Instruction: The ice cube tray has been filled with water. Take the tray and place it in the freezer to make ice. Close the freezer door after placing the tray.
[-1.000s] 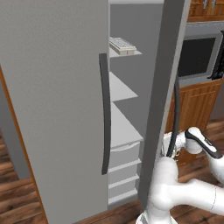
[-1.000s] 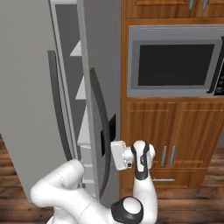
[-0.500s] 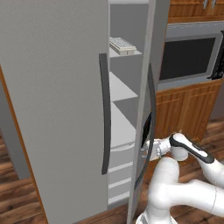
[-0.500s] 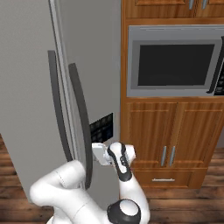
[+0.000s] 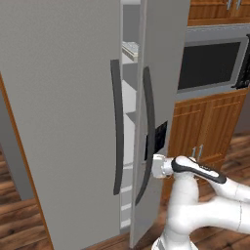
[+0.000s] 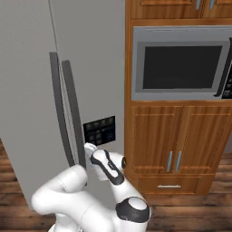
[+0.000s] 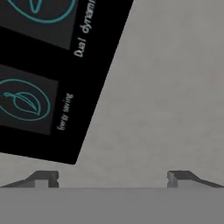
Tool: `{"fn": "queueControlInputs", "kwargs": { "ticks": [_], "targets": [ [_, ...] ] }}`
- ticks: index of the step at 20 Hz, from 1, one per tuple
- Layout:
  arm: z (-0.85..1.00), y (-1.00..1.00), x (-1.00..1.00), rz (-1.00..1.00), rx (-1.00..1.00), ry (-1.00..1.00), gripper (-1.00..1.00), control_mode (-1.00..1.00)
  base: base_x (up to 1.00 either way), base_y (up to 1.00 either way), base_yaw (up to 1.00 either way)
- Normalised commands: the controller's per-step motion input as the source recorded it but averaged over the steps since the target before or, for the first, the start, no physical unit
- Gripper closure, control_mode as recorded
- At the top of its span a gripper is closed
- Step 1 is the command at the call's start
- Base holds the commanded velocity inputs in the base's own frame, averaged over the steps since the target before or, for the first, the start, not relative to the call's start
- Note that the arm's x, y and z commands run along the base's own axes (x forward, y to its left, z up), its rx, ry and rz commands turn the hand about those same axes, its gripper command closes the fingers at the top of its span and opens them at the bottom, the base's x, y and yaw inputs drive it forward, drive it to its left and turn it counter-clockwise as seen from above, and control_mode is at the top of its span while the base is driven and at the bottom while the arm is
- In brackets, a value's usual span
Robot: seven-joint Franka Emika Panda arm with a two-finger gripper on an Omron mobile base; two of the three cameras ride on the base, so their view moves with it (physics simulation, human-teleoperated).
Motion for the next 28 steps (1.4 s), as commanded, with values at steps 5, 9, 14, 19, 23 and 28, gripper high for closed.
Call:
{"fn": "queueControlInputs", "kwargs": {
  "ticks": [5, 9, 14, 19, 23, 28],
  "targets": [
    [0.0, 0.21, 0.81, -0.35, 0.0, 0.01, -1.0, -1.0, 0.0, 0.0, 0.0],
    [0.03, 0.08, 0.86, -0.33, 0.0, 0.07, -1.0, -1.0, 0.0, 0.0, 0.0],
    [0.38, 0.0, 0.75, -0.29, 0.0, 0.21, -1.0, -1.0, 0.0, 0.0, 0.0],
    [0.56, 0.0, 0.42, -0.25, 0.0, 0.18, -1.0, -1.0, 0.0, 0.0, 0.0],
    [0.56, -0.12, 0.06, -0.24, 0.0, 0.07, -1.0, -1.0, 0.0, 0.0, 0.0],
    [0.37, -0.06, 0.22, -0.26, 0.0, 0.03, -1.0, -1.0, 0.0, 0.0, 0.0]
  ]
}}
